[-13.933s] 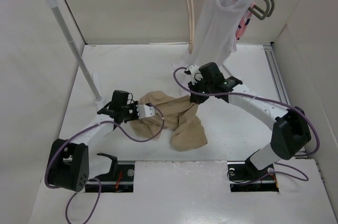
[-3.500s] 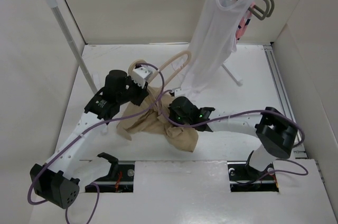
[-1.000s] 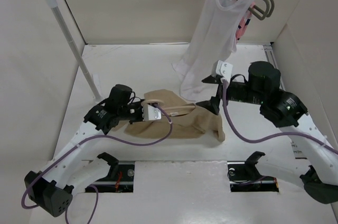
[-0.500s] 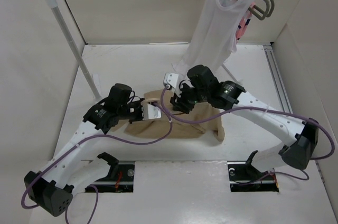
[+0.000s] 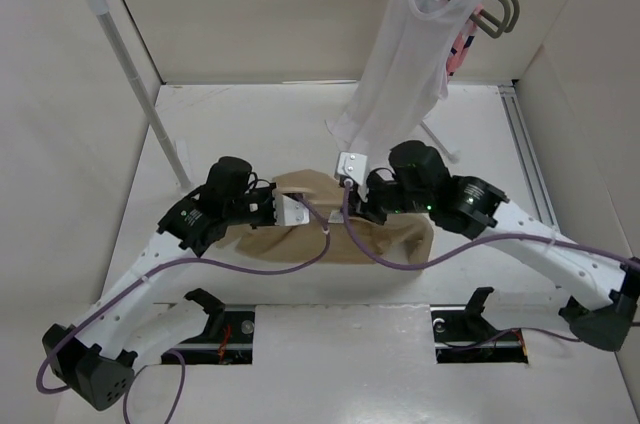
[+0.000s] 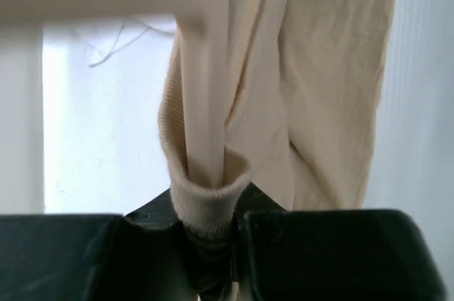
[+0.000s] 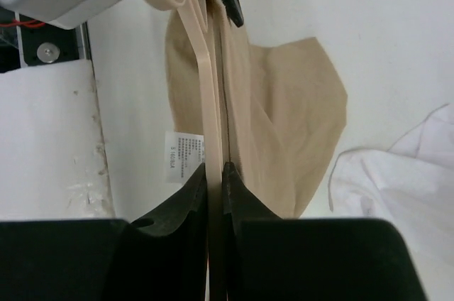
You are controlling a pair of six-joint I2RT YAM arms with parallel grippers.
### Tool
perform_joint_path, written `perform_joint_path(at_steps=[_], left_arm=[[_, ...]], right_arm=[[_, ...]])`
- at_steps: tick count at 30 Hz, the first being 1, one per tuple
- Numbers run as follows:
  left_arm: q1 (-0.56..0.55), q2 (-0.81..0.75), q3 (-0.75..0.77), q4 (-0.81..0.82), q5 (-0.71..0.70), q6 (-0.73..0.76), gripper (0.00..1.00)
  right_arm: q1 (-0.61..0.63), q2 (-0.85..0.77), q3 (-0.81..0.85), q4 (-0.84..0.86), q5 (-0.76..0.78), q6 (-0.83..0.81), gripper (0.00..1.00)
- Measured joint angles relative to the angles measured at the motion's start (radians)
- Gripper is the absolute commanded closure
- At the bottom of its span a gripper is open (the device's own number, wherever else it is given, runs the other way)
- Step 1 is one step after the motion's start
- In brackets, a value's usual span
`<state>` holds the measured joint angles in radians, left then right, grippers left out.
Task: Place the t-shirt on the hanger
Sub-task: Place tshirt on hanger, then hang the hanger with tshirt onto the clothesline
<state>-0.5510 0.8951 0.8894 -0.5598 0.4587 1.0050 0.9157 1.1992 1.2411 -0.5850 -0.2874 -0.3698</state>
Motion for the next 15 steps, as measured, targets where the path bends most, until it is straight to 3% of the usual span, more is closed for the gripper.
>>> perform_joint_path(at_steps=[11,13,15], left_arm=[[0.023,0.009,-0.002,0.082,0.006,-0.002,1.0],[0.034,0.011,-0.002,0.087,0.021,-0.002,0.92],[0.038,0.014,-0.001,0.088,0.027,-0.01,0.75]], right_arm=[[-0.108,-0.272,-0.055,-0.114,0.013,0.035,1.0],[-0.12,-0.283,-0.055,-0.125,0.006,0.039,1.0],[-0.129,-0.283,-0.055,-0.131,-0.004,0.045,1.0]])
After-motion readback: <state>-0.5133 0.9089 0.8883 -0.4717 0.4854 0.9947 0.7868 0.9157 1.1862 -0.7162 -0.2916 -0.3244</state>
